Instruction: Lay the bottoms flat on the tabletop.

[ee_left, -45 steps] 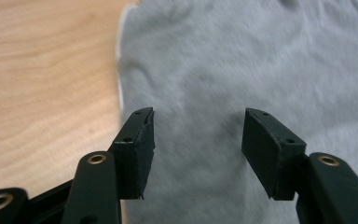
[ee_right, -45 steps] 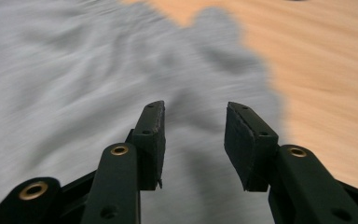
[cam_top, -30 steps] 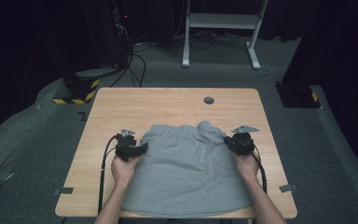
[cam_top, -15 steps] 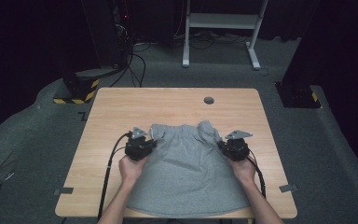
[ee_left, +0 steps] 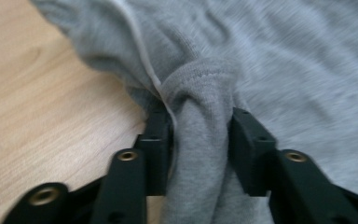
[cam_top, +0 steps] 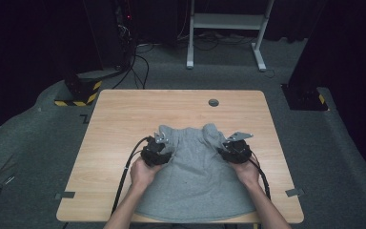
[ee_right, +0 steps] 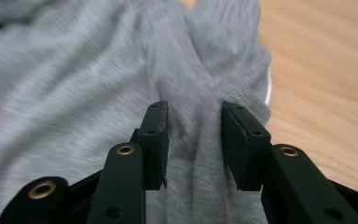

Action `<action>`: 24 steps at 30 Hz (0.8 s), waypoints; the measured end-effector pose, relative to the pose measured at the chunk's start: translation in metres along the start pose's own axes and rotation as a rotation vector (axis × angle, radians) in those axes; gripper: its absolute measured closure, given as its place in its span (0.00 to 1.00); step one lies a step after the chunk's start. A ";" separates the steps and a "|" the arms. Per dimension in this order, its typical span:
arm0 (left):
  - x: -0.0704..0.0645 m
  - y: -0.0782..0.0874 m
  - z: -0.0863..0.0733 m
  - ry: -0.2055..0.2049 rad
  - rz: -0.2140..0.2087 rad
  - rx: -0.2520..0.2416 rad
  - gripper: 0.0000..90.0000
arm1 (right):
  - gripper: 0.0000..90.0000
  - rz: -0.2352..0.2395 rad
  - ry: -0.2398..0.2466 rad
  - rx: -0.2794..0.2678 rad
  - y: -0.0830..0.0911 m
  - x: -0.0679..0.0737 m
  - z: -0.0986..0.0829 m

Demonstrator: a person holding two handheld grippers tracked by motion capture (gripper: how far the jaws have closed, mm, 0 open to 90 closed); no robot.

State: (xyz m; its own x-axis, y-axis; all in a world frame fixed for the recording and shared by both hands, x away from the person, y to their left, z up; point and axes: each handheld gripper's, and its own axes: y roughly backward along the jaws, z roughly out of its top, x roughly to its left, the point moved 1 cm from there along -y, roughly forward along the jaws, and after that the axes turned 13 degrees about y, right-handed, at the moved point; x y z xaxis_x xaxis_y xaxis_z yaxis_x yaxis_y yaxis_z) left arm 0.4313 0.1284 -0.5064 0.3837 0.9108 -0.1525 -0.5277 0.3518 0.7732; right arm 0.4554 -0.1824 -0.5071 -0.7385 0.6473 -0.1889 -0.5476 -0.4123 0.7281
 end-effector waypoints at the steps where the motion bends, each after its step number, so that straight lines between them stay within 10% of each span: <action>1: 0.002 -0.001 0.001 0.000 0.009 -0.002 0.77 | 0.80 0.001 -0.001 0.027 -0.005 -0.001 -0.001; 5: 0.011 0.005 0.007 -0.035 0.143 -0.035 0.88 | 0.92 -0.065 0.031 0.034 -0.005 -0.008 0.002; 10: 0.045 0.007 0.008 0.063 0.215 -0.061 0.88 | 0.91 -0.157 -0.014 0.021 0.003 -0.031 0.006; 14: 0.047 0.004 -0.001 0.087 0.220 -0.083 0.66 | 0.72 -0.103 -0.052 0.079 -0.014 -0.032 -0.001; 21: 0.018 0.036 -0.022 0.027 0.106 -0.201 0.49 | 0.62 -0.082 -0.024 -0.071 0.018 -0.004 0.002; 24: 0.019 0.029 -0.034 0.024 0.077 -0.162 0.48 | 0.64 -0.022 0.005 -0.067 0.020 0.012 -0.004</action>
State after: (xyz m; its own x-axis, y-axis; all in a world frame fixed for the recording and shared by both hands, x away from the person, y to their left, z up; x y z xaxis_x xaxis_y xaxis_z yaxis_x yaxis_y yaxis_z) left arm 0.3973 0.1631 -0.5080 0.3205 0.9405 -0.1125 -0.6705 0.3092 0.6745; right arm 0.4344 -0.1856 -0.4968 -0.7282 0.6531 -0.2077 -0.5884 -0.4404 0.6781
